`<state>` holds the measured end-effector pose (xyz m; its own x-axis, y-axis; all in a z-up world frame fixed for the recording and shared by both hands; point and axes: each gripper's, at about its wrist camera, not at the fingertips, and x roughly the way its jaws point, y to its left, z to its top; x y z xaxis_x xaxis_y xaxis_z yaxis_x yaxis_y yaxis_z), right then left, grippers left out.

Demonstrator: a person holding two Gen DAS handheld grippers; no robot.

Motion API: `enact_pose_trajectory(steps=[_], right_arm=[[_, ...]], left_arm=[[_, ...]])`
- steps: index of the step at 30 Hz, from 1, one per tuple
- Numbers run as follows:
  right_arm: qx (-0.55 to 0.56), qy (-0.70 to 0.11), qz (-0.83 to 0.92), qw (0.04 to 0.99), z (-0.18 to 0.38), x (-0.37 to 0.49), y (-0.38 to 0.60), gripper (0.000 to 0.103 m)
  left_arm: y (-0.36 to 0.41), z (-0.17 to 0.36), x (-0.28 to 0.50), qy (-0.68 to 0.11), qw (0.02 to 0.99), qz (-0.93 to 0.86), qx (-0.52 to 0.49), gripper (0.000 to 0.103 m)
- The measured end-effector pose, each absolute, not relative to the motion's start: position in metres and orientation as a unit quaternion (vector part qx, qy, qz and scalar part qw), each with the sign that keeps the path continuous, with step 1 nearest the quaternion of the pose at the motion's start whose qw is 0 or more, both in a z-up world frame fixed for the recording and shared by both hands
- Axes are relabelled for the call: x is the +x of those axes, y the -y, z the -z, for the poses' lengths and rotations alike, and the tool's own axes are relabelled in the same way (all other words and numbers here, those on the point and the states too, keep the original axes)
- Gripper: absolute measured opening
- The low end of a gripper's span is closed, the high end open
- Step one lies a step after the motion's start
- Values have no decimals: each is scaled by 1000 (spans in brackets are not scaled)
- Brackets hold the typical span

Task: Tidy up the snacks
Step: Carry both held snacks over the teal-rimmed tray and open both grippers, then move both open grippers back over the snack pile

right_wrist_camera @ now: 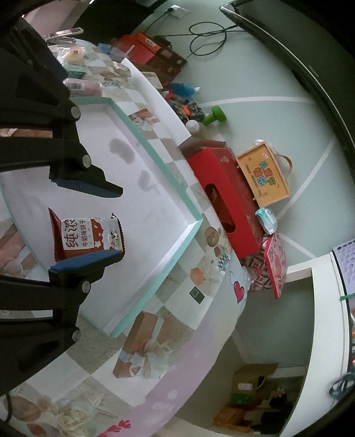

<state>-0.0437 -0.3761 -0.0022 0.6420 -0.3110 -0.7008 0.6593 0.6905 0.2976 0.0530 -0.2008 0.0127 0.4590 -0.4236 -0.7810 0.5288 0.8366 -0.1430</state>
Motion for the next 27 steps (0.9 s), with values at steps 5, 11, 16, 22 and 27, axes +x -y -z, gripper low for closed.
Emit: enact_pose_trajectory(steps=[5, 11, 16, 22, 27], right_arm=[[262, -320, 278, 867, 0, -38, 369, 84], [236, -330, 263, 875, -1, -30, 359, 103], [233, -314, 244, 888, -7, -30, 350, 103], [217, -268, 223, 912, -16, -33, 338, 103], [195, -260, 213, 921, -24, -30, 328, 103]], left_arm=[[179, -20, 56, -420, 870, 252, 54, 87], [146, -25, 66, -400, 890, 213, 37, 95], [124, -26, 71, -378, 905, 191, 30, 103], [101, -38, 72, -347, 921, 172, 35, 103], [75, -44, 73, -350, 922, 161, 37, 103]])
